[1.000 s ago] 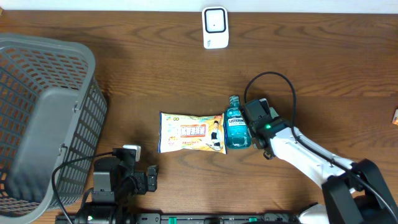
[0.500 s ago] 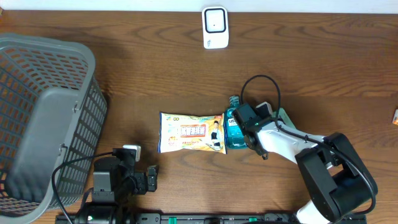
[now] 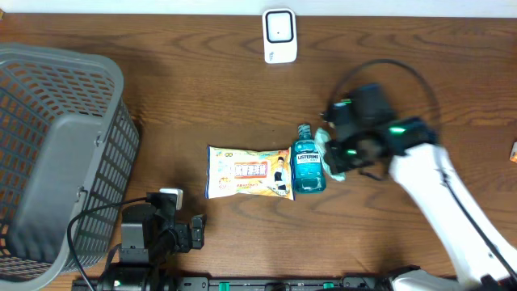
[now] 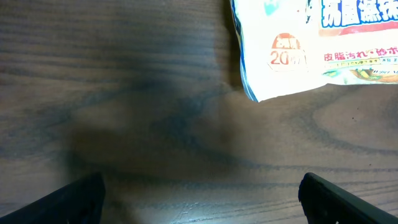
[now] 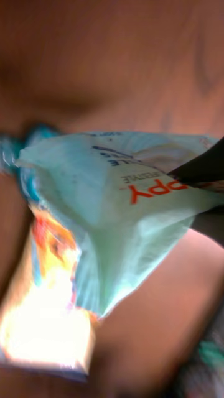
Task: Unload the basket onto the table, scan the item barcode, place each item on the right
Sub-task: 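Carry the green packet leftward over the bottle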
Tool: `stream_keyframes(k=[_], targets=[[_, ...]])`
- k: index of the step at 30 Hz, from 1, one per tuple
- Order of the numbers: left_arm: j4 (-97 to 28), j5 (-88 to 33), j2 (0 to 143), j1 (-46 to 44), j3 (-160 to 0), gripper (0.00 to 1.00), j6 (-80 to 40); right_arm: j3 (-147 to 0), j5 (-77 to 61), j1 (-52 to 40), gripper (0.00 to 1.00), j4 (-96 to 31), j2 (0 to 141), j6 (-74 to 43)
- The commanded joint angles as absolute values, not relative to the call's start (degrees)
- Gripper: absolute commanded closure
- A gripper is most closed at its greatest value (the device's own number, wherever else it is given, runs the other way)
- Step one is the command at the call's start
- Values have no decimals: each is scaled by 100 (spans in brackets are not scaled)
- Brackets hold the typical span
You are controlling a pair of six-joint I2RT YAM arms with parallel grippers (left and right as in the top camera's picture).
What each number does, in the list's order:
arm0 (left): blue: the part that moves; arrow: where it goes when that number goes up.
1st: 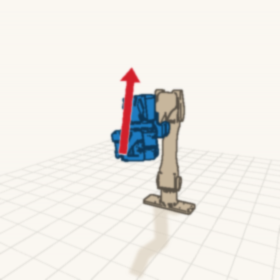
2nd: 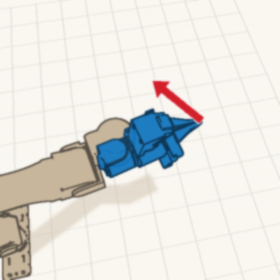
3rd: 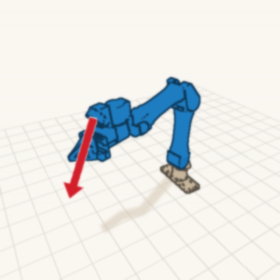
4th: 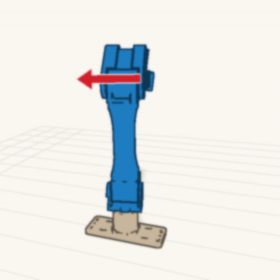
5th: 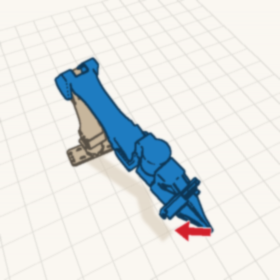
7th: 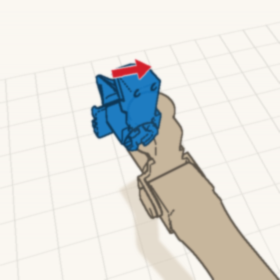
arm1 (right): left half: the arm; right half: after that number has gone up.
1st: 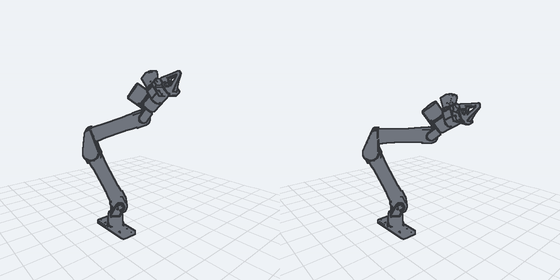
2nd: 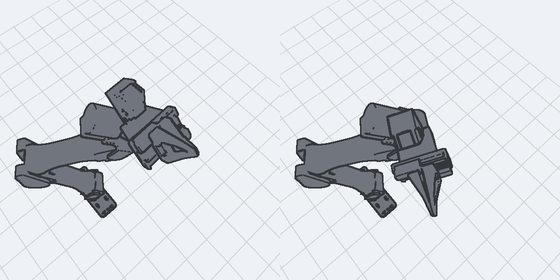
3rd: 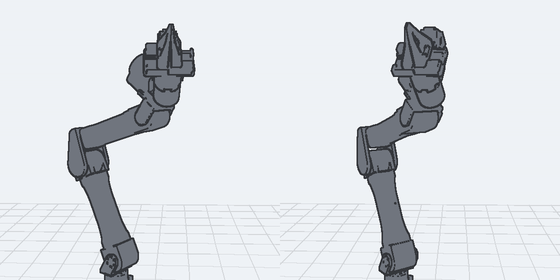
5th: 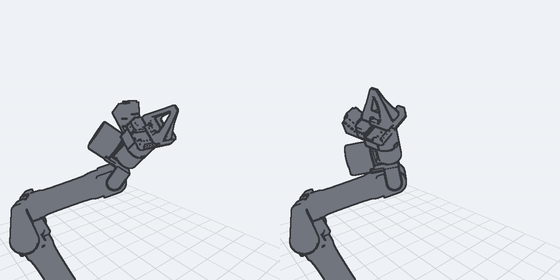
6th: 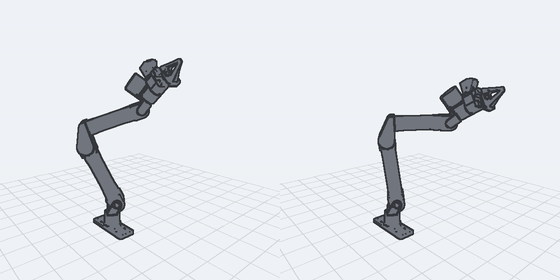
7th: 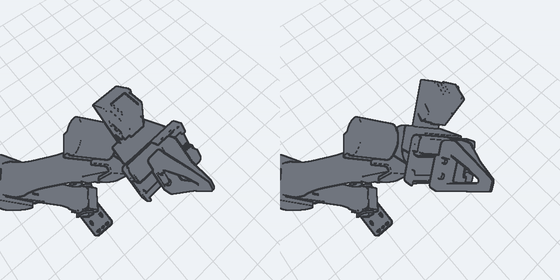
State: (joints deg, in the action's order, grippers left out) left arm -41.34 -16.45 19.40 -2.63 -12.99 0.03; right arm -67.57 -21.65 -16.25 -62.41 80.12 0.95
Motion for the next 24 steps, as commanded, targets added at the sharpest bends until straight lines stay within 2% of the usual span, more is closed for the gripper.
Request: stream_keyframes(k=[1, 4, 8, 11, 18, 24], targets=[[-4134, -1693, 1929, -250, -1330, 1, 40, -6652, -5513, -1118, 99, -6705, 7977, 2097], [-4132, -1693, 1929, -248, -1330, 1, 38, -6346, -6836, -906, 99, -6823, 7988, 3151], [-4134, -1693, 1929, -250, -1330, 1, 38, -5634, -8538, -913, 99, -5878, 8062, 2945], [-4134, -1693, 1929, -250, -1330, 1, 40, -5352, -8938, -932, 99, -5439, 8204, 1599], [-4132, -1693, 1929, -250, -1330, 1, 40, -5297, -8943, -926, 99, -5614, 8287, -1686], [-4132, -1693, 1929, -250, -1330, 1, 40, -5297, -8943, -908, 99, -5623, 8287, -2449]])
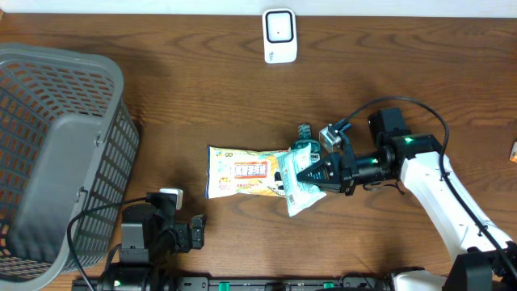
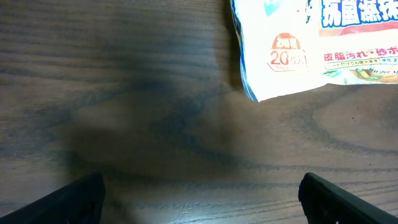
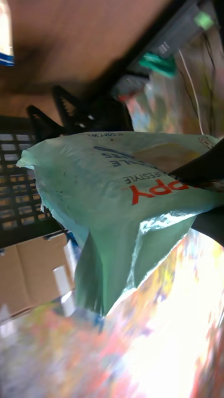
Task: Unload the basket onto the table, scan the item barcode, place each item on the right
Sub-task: 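Carry the green packet leftward over the bottle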
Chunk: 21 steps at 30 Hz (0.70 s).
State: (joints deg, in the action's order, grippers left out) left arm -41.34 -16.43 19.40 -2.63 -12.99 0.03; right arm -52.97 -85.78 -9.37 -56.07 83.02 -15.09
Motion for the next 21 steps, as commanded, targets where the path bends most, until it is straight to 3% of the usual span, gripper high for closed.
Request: stream_keyframes(k=[1, 10, 17, 21], targets=[[-4132, -1693, 1929, -250, -1330, 1, 40, -5297, -8941, -908, 99, -5629, 8287, -2515], [-4134, -1693, 1929, -250, -1330, 1, 40, -5295, -8774, -908, 99, -5631, 8287, -2567], [-4134, -1693, 1929, -250, -1330, 1, 40, -5297, -6517, -910, 99, -5317, 8283, -2569], [-4132, -1693, 1929, -250, -1330, 1, 40, -5352, -6331, -908, 99, -5011, 8261, -2571]])
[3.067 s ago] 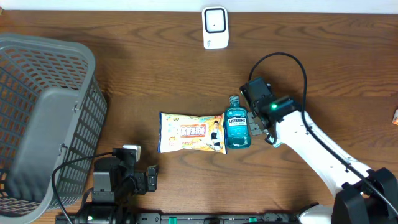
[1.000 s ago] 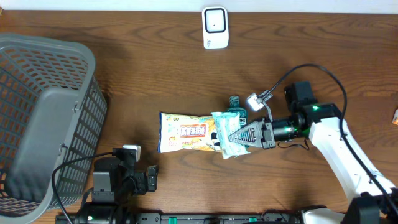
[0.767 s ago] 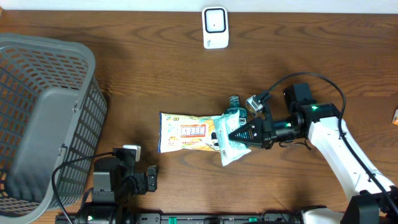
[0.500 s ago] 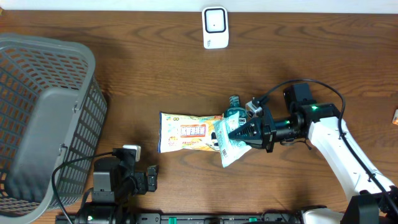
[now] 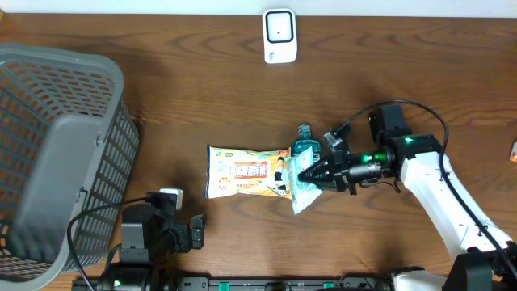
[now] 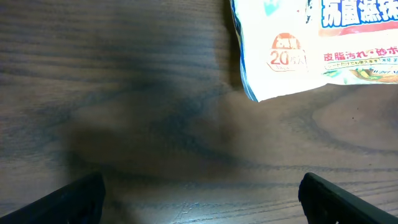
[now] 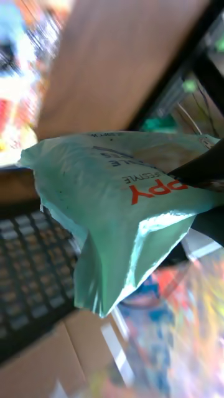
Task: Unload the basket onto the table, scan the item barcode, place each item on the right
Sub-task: 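Carry the green packet leftward over the bottle, then carry the green packet up to the white scanner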
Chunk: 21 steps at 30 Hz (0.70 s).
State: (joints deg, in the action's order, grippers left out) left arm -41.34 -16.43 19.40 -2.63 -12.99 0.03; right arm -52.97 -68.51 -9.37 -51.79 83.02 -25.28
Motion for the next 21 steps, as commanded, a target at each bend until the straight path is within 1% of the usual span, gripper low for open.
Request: stream_keyframes(k=[1, 3, 5, 11, 15, 18, 21], targets=[[-4132, -1693, 1929, -250, -1330, 1, 38, -5408, -6318, -908, 99, -4886, 8246, -2569], [-4132, -1693, 1929, -250, -1330, 1, 38, -5553, -6169, -908, 99, -4685, 8193, -2574], [-4134, -1693, 1929, -250, -1330, 1, 40, -5795, -5697, -908, 99, -4633, 8121, -2598], [-4132, -1693, 1929, -250, -1330, 1, 38, -6670, -3599, -1109, 99, -4482, 7935, -2694], [-4132, -1693, 1929, -250, -1330, 1, 38, -6901, -2377, -1354, 99, -3883, 7935, -2696], [-4134, -1693, 1929, -250, -1330, 1, 40, -6899, -1944, -1431, 99, -3249, 7981, -2672], [-4132, -1693, 1929, -250, -1330, 1, 40, -6901, -1890, -1431, 99, -2609, 8143, -2561]])
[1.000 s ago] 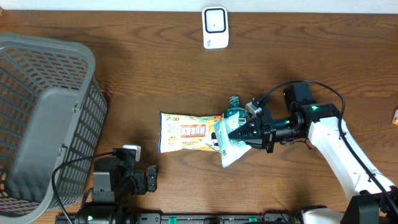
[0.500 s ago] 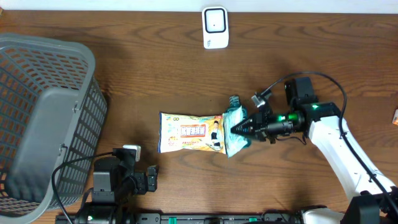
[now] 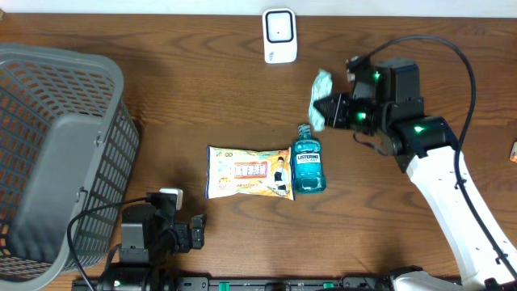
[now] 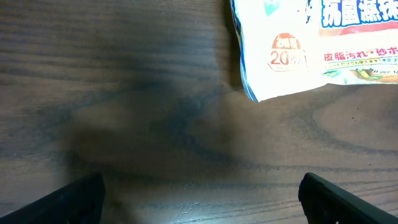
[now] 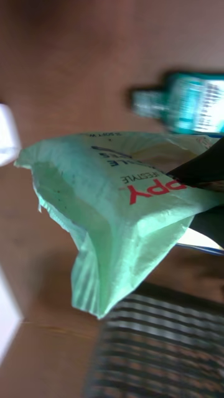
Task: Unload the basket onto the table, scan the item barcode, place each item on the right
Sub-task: 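Carry the green packet up to the white scanner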
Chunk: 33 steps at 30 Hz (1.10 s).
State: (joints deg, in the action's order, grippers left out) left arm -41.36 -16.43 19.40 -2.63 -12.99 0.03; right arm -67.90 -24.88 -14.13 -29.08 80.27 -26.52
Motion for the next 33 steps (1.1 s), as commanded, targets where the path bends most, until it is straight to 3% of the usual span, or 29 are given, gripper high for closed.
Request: stream_keyframes(k=[1, 7, 15, 24, 33], targets=[[-4132, -1693, 1929, -250, -1330, 1, 38, -6901, -1857, -1431, 99, -2421, 8232, -2541], [-4132, -1693, 1929, -250, -1330, 1, 38, -7179, -1452, -1431, 99, -1538, 9146, -2353], [-4132, -1693, 1929, -250, -1330, 1, 40, -9660, -1284, -1566, 99, -1710, 11334, -1887], [-4134, -1693, 1929, -250, -1330, 1, 40, -12809, 366, -2198, 99, -1944, 13769, -1247], [-4134, -1693, 1929, -250, -1330, 1, 38, -13751, 1839, -2604, 99, -1953, 14728, -714]])
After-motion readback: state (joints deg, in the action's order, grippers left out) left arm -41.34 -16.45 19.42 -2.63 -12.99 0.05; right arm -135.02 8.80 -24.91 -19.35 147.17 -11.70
